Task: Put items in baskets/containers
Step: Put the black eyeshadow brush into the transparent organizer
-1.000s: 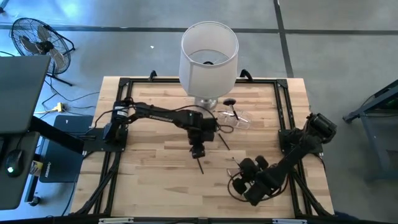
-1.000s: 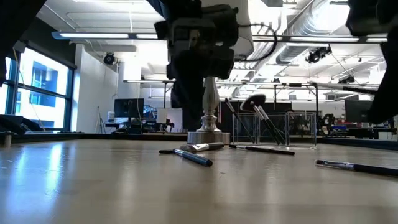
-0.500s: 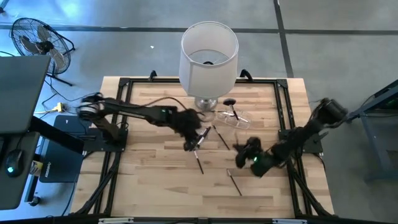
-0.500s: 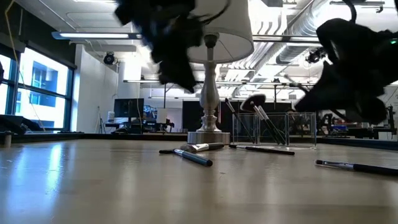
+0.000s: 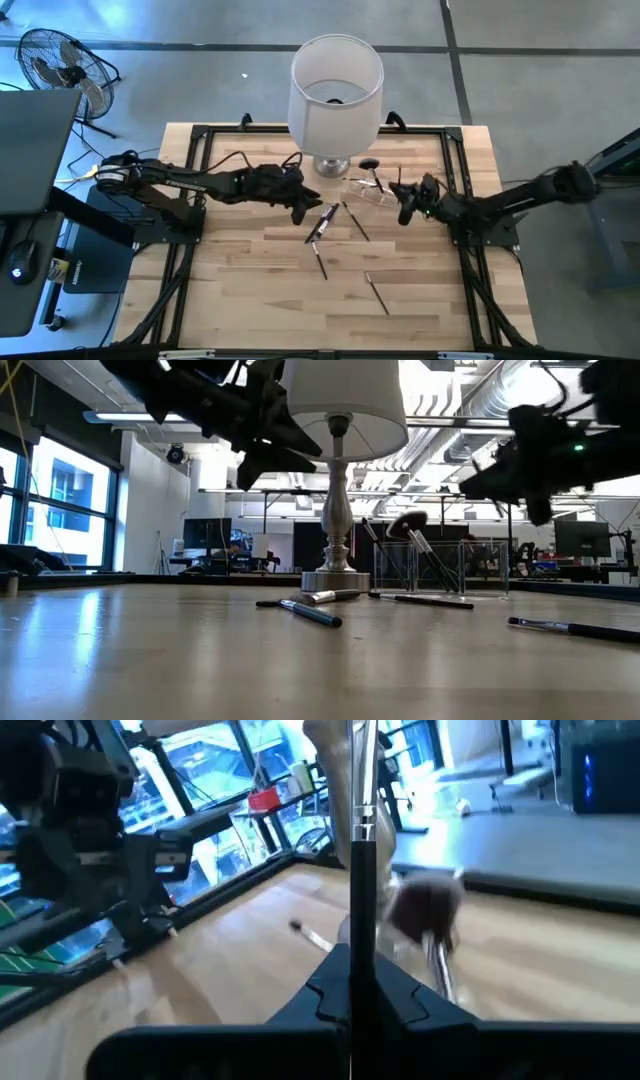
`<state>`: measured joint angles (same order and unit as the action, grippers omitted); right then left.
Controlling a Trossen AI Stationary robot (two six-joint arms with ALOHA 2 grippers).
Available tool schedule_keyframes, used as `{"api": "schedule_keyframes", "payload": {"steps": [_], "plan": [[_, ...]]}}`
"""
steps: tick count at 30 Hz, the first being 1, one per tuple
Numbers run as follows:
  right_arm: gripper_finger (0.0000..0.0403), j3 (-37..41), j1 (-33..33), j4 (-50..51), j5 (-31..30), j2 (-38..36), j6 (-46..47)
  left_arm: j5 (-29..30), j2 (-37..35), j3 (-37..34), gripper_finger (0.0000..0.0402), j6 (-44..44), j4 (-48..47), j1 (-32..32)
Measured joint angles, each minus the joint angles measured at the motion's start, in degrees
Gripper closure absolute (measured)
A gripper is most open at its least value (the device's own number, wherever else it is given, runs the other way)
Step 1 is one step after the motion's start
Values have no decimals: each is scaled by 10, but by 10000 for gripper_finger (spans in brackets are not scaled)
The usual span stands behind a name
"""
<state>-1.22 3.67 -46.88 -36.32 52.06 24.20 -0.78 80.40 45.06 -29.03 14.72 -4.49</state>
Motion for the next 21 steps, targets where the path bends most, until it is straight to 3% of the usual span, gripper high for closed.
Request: {"api": "schedule_keyframes", "payload": {"steps": [7,11,21], "plan": [[402,4,-148,-18,118,8,-60,33,3,0,276,-23,-9,0],[400,4,-199,-9,197,27,-67,61,3,0,276,-27,-12,0],[385,4,-233,-11,211,76,-72,75,3,0,276,-28,-13,0]]}}
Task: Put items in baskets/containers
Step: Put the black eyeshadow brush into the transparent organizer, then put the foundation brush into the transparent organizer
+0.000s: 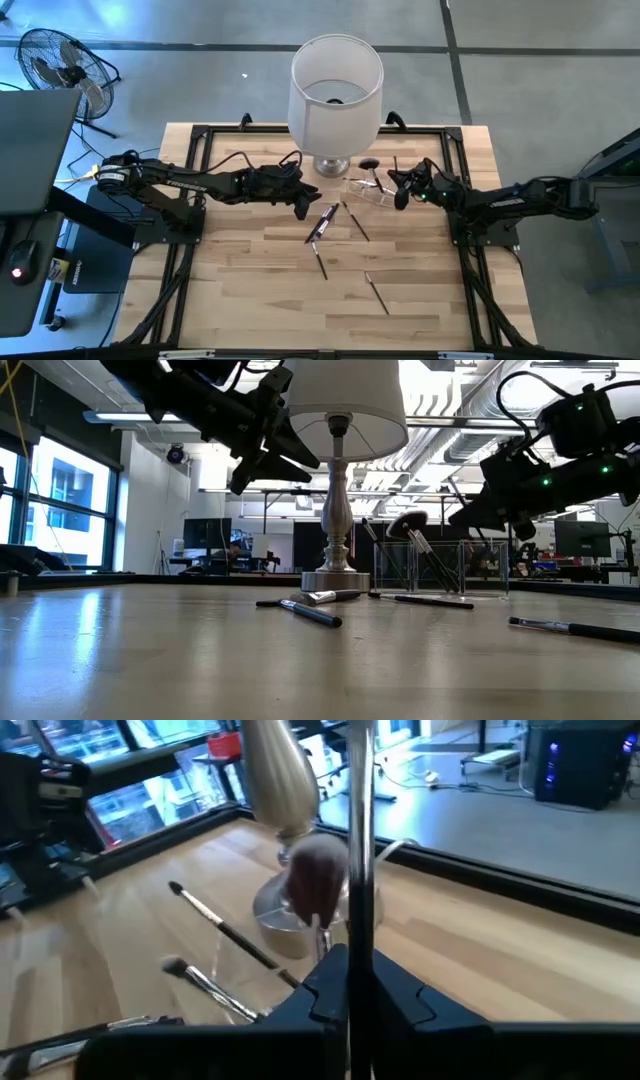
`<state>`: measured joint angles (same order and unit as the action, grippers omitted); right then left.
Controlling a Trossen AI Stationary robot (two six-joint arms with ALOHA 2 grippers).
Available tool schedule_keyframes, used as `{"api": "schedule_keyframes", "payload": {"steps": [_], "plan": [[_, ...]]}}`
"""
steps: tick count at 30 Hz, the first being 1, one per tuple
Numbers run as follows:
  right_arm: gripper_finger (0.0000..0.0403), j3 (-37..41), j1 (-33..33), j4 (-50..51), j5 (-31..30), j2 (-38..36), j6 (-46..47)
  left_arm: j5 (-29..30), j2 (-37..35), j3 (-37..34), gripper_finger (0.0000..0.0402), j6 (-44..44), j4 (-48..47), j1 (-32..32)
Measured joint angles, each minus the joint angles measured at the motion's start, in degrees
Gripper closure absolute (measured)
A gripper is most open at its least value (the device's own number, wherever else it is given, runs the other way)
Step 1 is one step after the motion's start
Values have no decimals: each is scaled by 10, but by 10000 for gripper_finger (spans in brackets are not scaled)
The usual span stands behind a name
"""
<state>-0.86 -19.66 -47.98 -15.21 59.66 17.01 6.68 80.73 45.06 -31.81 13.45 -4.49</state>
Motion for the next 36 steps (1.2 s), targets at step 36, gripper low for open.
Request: {"api": "schedule_keyframes", "payload": {"steps": [36], "plan": [[316,-256,81,381,66,-90,-209,0,0,0,275,29,-3,0]]}}
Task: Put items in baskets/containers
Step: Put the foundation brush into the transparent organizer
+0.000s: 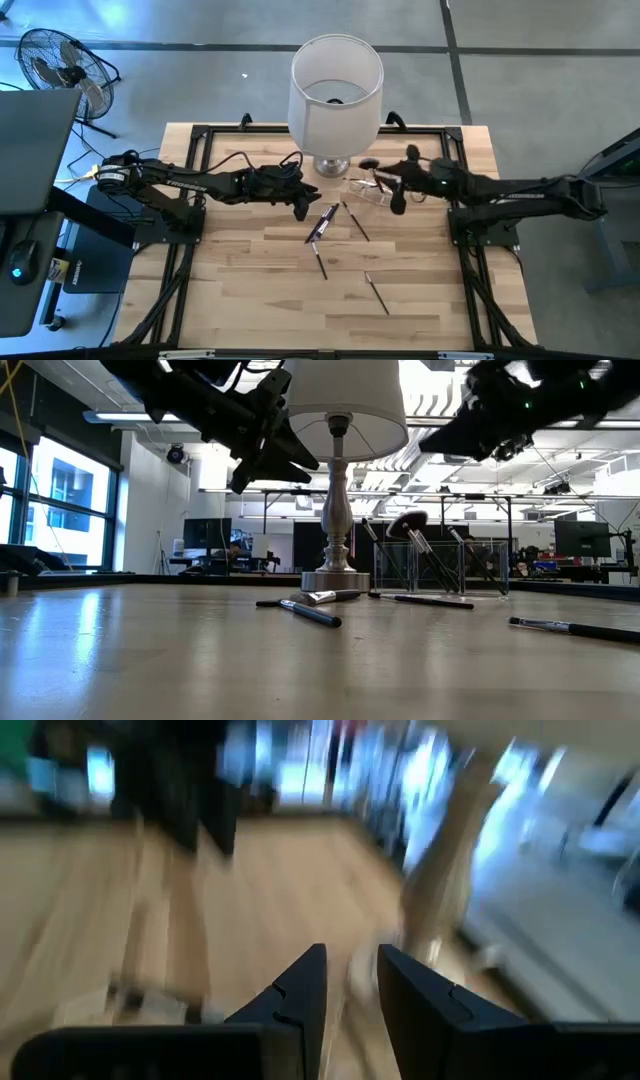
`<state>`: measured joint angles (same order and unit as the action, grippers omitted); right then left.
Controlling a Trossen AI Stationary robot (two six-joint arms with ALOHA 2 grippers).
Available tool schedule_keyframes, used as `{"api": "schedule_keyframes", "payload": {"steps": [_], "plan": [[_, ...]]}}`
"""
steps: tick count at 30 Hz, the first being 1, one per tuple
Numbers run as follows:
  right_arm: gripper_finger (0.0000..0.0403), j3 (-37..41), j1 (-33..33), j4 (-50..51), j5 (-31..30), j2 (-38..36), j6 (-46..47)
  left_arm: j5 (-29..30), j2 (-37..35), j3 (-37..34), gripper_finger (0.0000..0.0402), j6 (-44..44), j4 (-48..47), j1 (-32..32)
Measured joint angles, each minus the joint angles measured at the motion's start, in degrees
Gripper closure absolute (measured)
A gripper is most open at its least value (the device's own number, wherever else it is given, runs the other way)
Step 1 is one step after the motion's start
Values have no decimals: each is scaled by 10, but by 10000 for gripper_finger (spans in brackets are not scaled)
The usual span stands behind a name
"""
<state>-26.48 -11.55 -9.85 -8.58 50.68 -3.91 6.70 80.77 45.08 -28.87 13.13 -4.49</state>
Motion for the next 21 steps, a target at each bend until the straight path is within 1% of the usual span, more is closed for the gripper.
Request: {"api": "schedule_keyframes", "payload": {"steps": [3,6,8,10,14,18,21], "plan": [[316,-71,24,171,-23,26,32,2,0,0,275,4,0,0],[316,-123,43,279,-41,52,87,3,0,0,275,4,0,0],[316,-146,55,322,-45,68,119,3,0,0,275,5,-1,0],[318,-157,66,349,-44,81,143,3,0,0,275,6,-2,0],[328,-160,90,356,-36,92,174,9,0,0,275,19,-10,0],[344,-160,113,362,-34,94,202,37,0,0,275,17,-30,4],[366,-160,132,372,-56,94,235,73,0,0,275,23,-47,23]]}}
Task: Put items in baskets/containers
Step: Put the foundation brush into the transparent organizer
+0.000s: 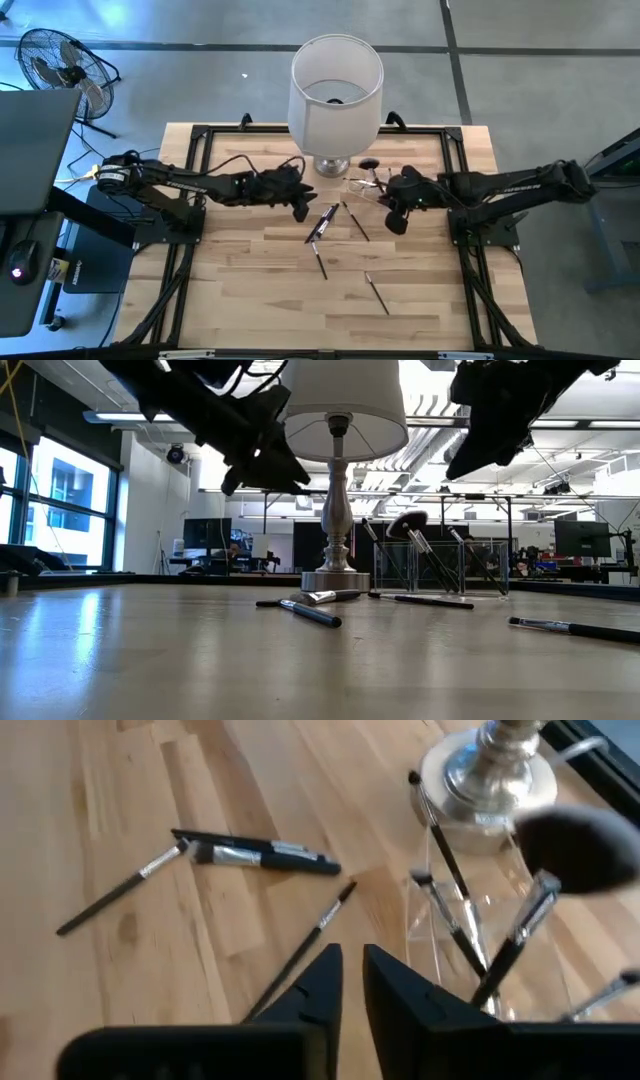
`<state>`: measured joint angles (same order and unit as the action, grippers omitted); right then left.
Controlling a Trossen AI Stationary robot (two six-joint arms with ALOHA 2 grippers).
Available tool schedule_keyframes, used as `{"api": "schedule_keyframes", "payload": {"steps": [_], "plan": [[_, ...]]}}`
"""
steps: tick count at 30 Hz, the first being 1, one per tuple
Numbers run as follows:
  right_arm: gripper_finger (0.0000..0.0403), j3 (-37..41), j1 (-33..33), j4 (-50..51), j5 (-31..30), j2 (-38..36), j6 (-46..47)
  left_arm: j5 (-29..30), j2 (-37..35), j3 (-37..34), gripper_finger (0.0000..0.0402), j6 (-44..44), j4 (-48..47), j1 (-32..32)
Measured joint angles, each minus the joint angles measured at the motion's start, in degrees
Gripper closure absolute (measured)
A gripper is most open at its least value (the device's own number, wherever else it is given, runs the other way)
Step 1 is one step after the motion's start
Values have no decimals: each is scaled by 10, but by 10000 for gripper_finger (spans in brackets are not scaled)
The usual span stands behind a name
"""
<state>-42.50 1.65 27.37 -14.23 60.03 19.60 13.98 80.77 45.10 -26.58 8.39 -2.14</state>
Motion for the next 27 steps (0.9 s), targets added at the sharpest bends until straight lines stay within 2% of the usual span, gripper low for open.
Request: {"api": "schedule_keyframes", "payload": {"steps": [4,11,14,18,21,24,27], "plan": [[398,0,25,40,-20,0,39,50,0,11,275,28,-43,47],[398,0,63,116,-24,0,167,122,0,54,275,53,-147,121],[400,0,75,139,-24,0,196,120,0,74,276,49,-195,140],[397,0,87,155,-24,0,205,124,14,121,276,-30,-302,165],[401,6,94,160,-39,0,205,134,41,155,276,-42,-365,186],[399,24,97,158,-49,0,205,149,73,199,276,-68,-365,198],[399,52,97,143,-33,0,210,156,115,234,276,-113,-392,206]]}}
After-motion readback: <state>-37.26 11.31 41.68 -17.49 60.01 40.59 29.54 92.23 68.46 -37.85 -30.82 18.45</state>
